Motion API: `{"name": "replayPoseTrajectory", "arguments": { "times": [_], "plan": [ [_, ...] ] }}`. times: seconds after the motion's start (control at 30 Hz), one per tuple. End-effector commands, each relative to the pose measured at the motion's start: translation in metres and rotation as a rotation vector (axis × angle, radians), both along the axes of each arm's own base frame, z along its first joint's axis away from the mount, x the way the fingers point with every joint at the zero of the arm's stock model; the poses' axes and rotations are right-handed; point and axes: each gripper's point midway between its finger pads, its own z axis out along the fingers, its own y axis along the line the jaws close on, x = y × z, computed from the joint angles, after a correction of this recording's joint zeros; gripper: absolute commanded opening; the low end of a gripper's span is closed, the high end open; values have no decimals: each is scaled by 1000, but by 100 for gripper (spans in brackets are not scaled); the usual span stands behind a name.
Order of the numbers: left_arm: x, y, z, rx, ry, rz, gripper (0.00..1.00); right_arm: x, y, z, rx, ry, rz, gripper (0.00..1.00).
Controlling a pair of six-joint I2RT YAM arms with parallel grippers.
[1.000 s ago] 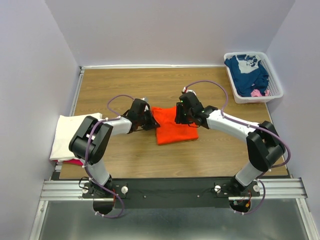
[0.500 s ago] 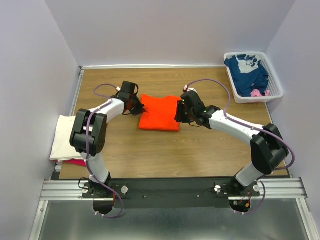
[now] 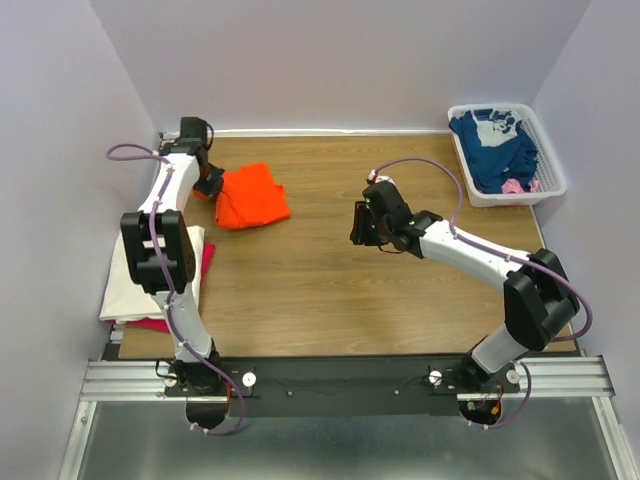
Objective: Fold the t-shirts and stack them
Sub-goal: Neatly place the folded tshirt to the corner
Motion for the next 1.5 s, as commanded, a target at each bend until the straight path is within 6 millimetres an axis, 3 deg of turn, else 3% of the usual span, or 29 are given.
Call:
{"name": "replayPoseTrajectory", "arguments": {
  "times": [0.0,0.4,0.67,1.13,1.47],
  "plan": [
    [-36,51,-4,74,140,146,0,2,5,20,28,-21,13,47],
    [-50,115,56,110,-18,299,0,2,10,20,42,-12,30,47],
    [-57,144,96,181,-51,359,0,2,12,23,50,-13,35,47],
    [-79,158,150,238,-156,378,0,3,15,26,61,-13,39,47],
    [-89,167,165,280,-172,316,0,3,14,29,69,-19,35,47]
  ]
}}
